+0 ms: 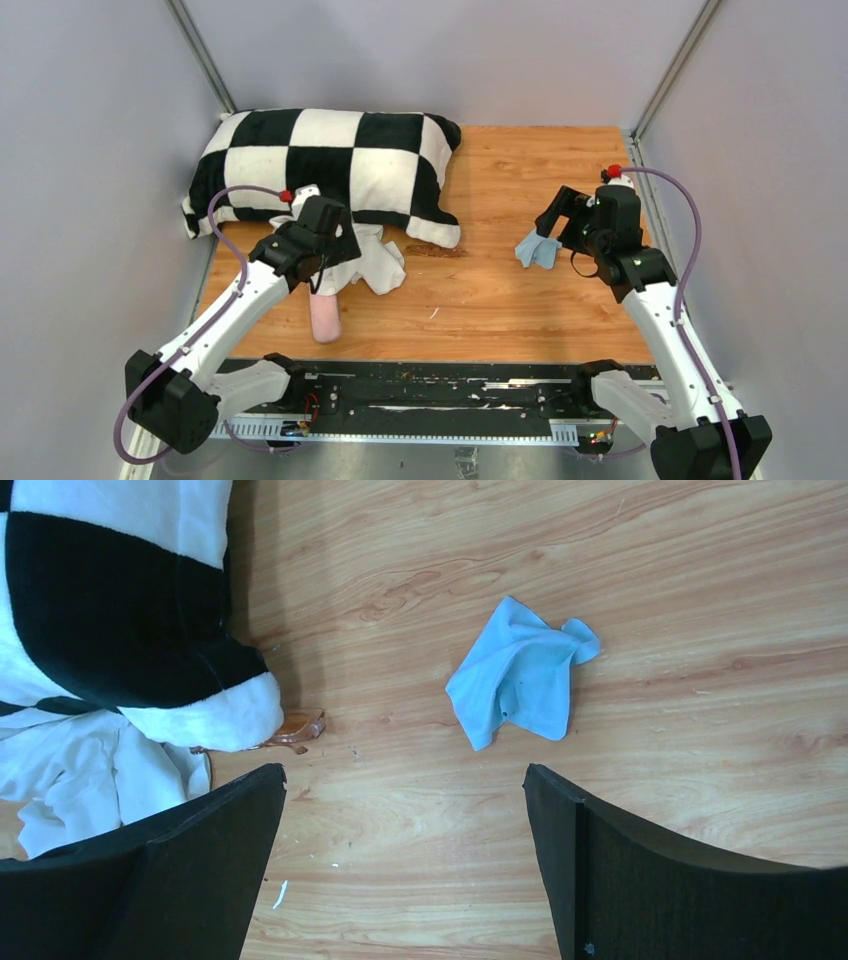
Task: Organize the sunglasses
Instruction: Pick up the sunglasses case from the center of the board.
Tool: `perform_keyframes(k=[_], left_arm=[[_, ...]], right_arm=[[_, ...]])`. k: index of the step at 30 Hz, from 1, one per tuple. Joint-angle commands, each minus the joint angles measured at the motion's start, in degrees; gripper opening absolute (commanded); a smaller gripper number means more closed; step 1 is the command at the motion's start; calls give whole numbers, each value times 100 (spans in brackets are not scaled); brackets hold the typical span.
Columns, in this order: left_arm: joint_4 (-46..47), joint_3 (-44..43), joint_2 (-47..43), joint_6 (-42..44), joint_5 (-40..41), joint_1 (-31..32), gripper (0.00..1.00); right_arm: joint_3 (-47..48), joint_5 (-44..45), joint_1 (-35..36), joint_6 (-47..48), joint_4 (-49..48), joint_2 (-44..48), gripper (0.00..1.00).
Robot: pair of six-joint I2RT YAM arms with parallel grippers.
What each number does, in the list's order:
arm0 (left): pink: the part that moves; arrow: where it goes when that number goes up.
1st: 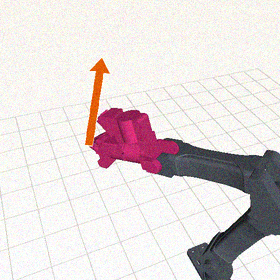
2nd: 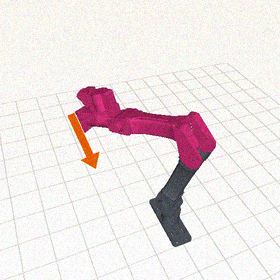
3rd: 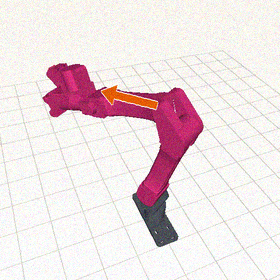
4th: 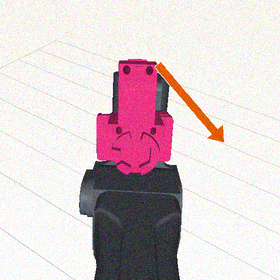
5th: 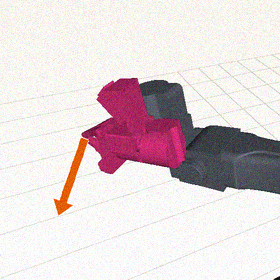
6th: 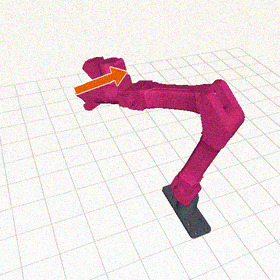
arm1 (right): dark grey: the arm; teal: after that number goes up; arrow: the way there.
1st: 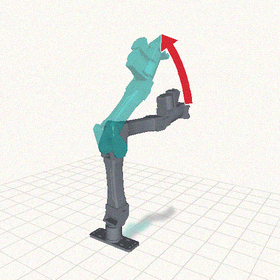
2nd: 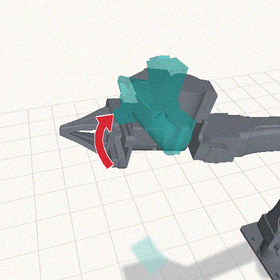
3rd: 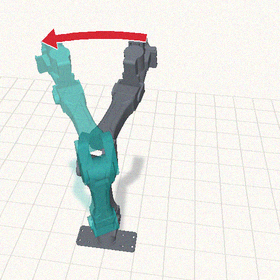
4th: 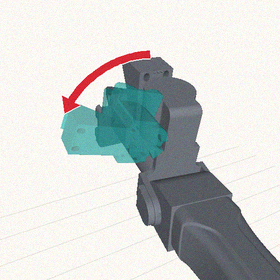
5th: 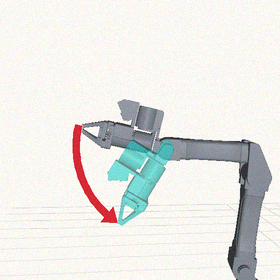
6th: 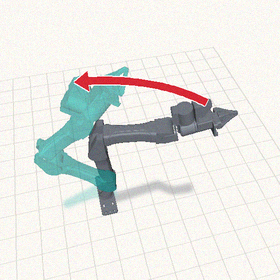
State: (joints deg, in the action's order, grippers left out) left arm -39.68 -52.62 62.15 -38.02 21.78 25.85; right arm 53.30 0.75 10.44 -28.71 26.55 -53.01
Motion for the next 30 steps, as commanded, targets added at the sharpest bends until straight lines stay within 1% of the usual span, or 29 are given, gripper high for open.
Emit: perform_keyframes(k=[1,7,14,16,19,22,25,28,30], left_arm=[[-927,81,86,-537,990,-9,100],[-1033,642,11,-691,544,-9,100],[-1013,1255,-319,-1016,-130,-1,100],[-979,1402,-382,-1154,-162,-1,100],[-733,1674,-412,-1208,-196,-1,100],[-243,1929,-359,-1191,-564,-1,99],[276,2204,-259,-1251,-791,-1,95],[385,2260,-103,-1317,-704,-1,90],[443,2277,-60,-1334,-584,-1,84]], right_arm=[[-114,-271,-72,0,-50,142,96],[-259,-348,-69,39,-76,226,95],[-250,-607,-68,-47,-252,32,94],[-261,-675,-68,-52,-287,-24,93],[-279,-724,-64,-98,-290,-68,92],[-323,-705,-62,-103,-291,-56,92],[-367,-648,-69,-93,-263,-17,91],[-402,-631,-68,-95,-231,46,91],[-452,-605,-66,-99,-229,99,91]])
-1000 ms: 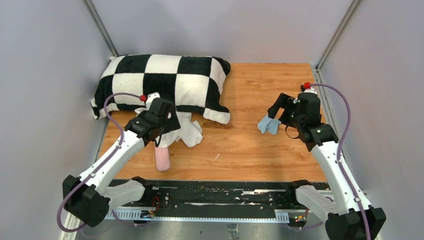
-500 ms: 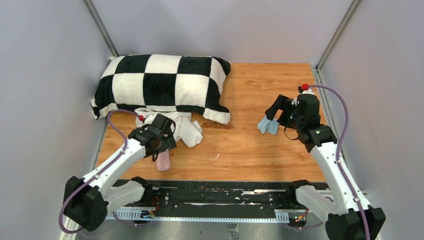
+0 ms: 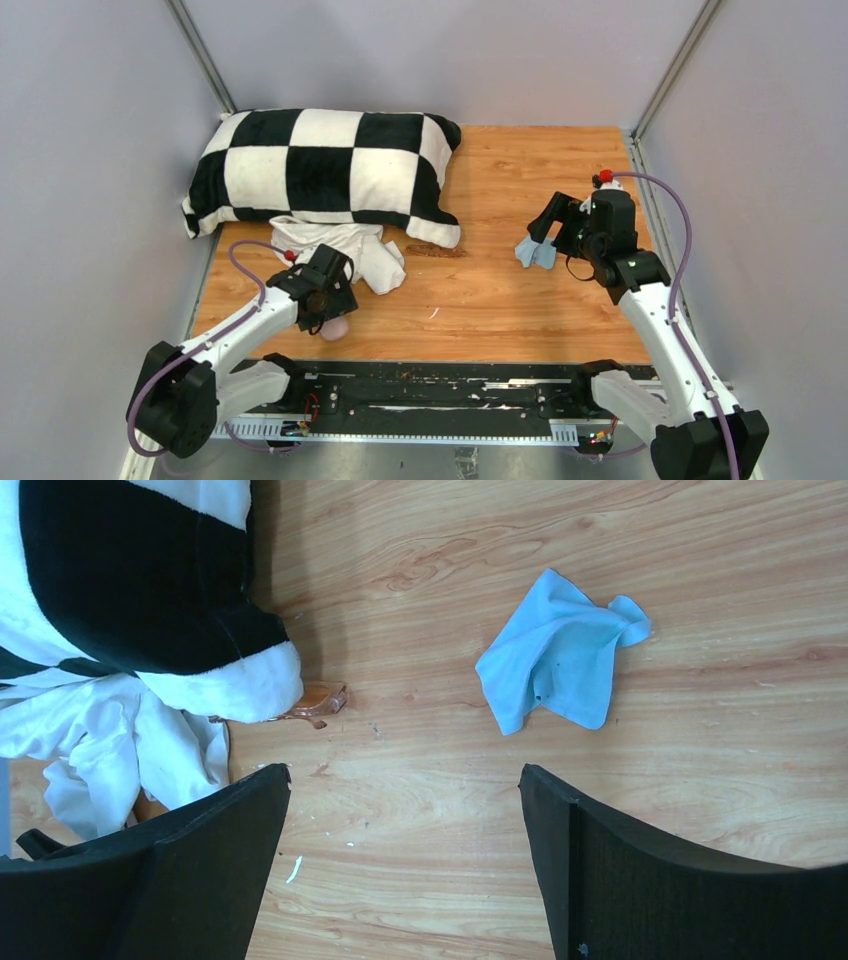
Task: Organize the sunglasses
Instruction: Pick up the sunglasses case from the center of the board, then place the sunglasses case at the center of the board.
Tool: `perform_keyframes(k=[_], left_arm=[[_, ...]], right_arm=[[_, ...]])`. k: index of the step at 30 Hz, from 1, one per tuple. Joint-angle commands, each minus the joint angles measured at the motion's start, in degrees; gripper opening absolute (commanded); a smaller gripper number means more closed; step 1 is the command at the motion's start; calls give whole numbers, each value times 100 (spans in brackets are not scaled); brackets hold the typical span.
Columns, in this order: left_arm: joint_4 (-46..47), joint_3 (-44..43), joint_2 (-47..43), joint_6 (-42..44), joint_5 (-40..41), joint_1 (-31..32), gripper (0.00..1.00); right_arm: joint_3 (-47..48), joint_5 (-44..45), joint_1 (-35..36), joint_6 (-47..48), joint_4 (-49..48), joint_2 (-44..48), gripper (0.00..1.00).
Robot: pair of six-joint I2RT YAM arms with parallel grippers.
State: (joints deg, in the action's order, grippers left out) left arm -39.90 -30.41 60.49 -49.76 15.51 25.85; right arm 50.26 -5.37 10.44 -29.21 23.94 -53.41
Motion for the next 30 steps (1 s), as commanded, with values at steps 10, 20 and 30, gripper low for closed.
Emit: perform_keyframes(k=[10,20,30], left_arm=[[251,-8,17,-145,-234,40,55],[306,-503,527,-864,-806,2983,56],[806,-2979,2714,752,-583,3492,59]], right_arm=[[-151,-35,-67,-50,40,166,91],[-242,-87,-67,-154,32,126,91],[-352,46,-68,-24,303,436,91]])
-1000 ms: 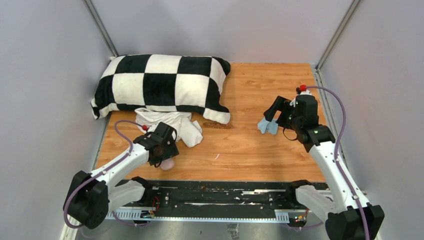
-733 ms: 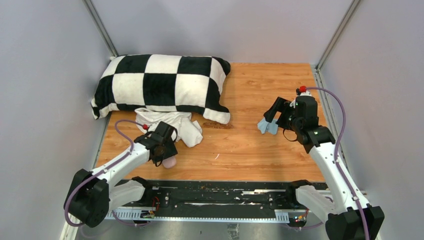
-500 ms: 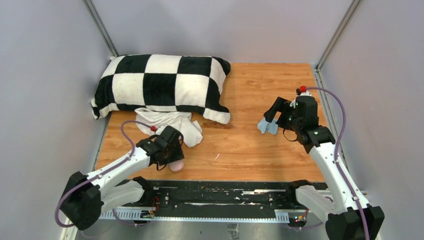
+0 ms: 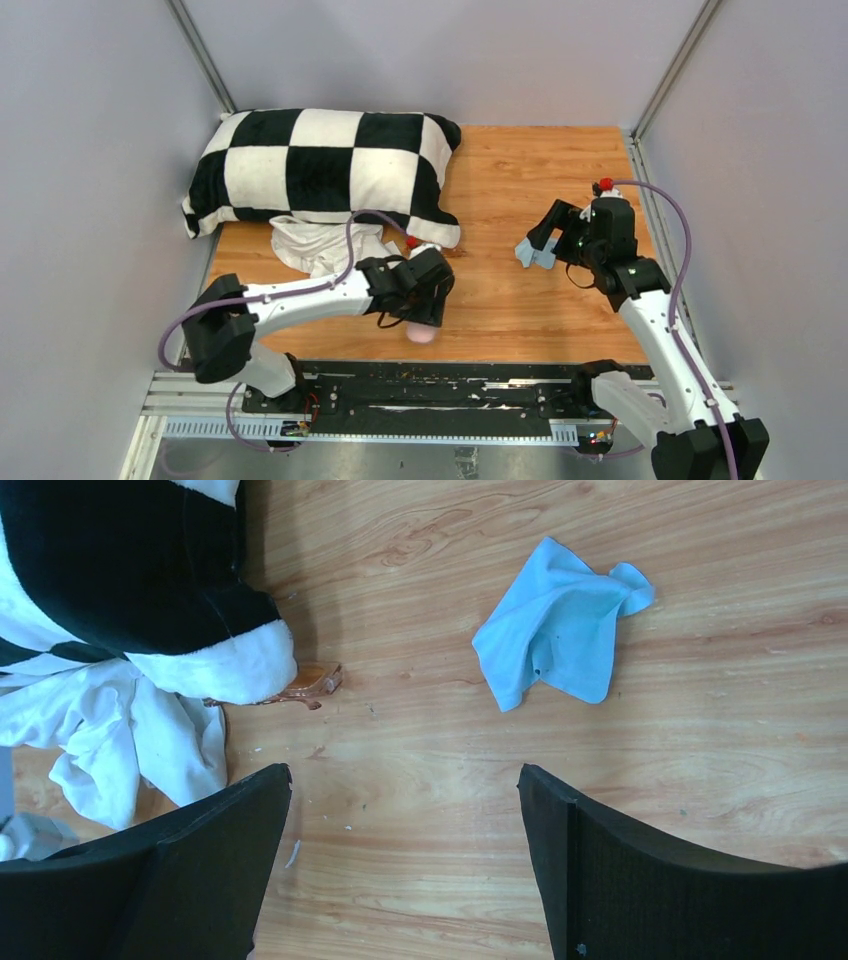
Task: Organize the sunglasses
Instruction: Place the sunglasses case at the center of the board, then pick up the sunglasses case from the center of the board.
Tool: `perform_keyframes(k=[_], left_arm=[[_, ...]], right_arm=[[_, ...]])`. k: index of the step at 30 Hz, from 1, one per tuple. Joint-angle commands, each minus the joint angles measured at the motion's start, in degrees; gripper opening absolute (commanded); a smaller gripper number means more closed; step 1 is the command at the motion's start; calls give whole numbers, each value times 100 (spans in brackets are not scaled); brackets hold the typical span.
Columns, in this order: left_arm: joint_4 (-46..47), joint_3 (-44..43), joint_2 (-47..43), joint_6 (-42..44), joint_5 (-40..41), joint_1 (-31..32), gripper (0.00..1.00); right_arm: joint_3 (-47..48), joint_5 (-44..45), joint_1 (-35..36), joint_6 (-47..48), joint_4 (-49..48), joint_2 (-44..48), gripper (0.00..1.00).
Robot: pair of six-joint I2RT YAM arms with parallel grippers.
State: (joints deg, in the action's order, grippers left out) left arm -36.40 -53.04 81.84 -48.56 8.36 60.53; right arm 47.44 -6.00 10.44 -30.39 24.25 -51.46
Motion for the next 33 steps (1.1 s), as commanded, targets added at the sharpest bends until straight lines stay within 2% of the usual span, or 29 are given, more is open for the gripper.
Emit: perform_keyframes(k=[1,9,10,11,13,18,22,24,27,30,33], left_arm=[[528,-893,800,670,176,20,59],[817,-2240,2636,674,41,27,60],[781,-2350,2769,658,11,25,65],[765,-2426,2797,659,-44,24,78],[705,-2506,2706,706,-65,16,98],[492,-2550,1839,976,-210,-121,100],[703,-1843,823,1050,-331,-700,100],[773,-1401,337,1011,-600,-1170,100],[594,-968,-455,1239,-667,-1605,100],[-39,-873,-942,1332,-68,-1814,100],[-248,-571,-1365,1313,361,-2014,100]], right_arm=[[-76,188,-68,127,339,296,91],[-190,571,-70,317,609,715,91],[-152,588,-71,362,667,731,91],[-108,591,-68,412,707,758,90],[-99,693,-72,498,746,825,90],[-136,903,-65,639,739,844,88],[-201,773,56,352,753,510,83],[-169,770,470,198,780,247,84],[-27,1611,1901,28,795,-107,86],[99,1965,3149,-111,712,-811,87],[298,2124,3893,-108,642,-1590,85]])
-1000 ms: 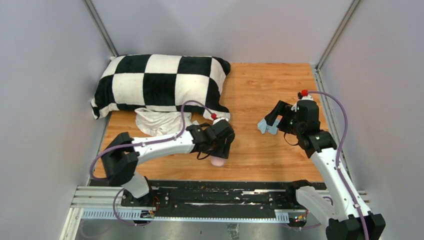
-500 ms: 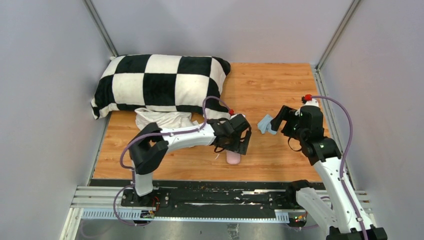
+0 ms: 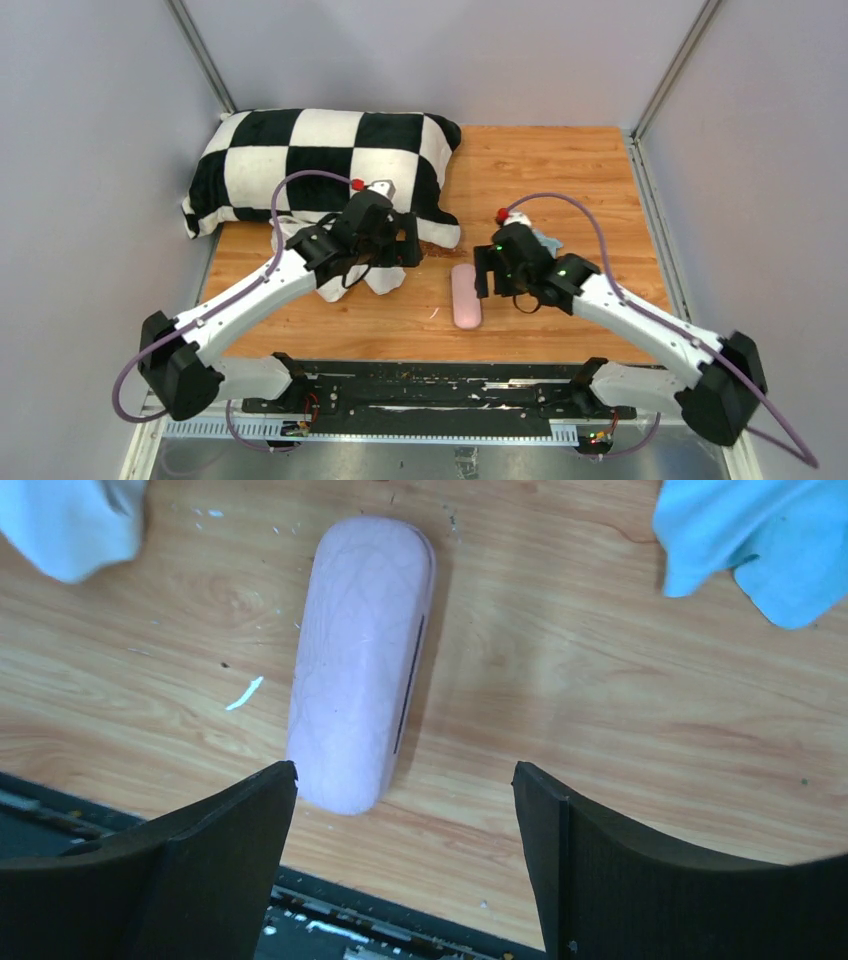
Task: Organize the sunglasses
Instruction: Pick up the sunglasses case from the center of the board.
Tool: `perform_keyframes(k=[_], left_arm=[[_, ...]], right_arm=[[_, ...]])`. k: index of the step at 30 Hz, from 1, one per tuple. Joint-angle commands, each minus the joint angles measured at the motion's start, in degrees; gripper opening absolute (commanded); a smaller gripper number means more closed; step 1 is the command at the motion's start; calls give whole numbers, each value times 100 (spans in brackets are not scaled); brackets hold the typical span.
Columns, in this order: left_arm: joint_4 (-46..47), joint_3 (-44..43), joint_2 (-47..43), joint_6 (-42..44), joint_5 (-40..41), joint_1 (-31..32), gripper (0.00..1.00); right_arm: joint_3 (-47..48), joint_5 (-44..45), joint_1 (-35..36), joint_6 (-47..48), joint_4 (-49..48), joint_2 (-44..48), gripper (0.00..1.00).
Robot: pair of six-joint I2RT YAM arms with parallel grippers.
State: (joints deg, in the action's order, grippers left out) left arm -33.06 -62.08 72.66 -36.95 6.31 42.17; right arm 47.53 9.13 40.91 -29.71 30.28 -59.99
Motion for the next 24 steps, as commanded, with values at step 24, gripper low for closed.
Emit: perform_keyframes(k=[24], left_arm=[[-182,1108,-1082,-295,519,-591,100]], right_arm=[[270,930,1430,-315,-976,-2631,81]])
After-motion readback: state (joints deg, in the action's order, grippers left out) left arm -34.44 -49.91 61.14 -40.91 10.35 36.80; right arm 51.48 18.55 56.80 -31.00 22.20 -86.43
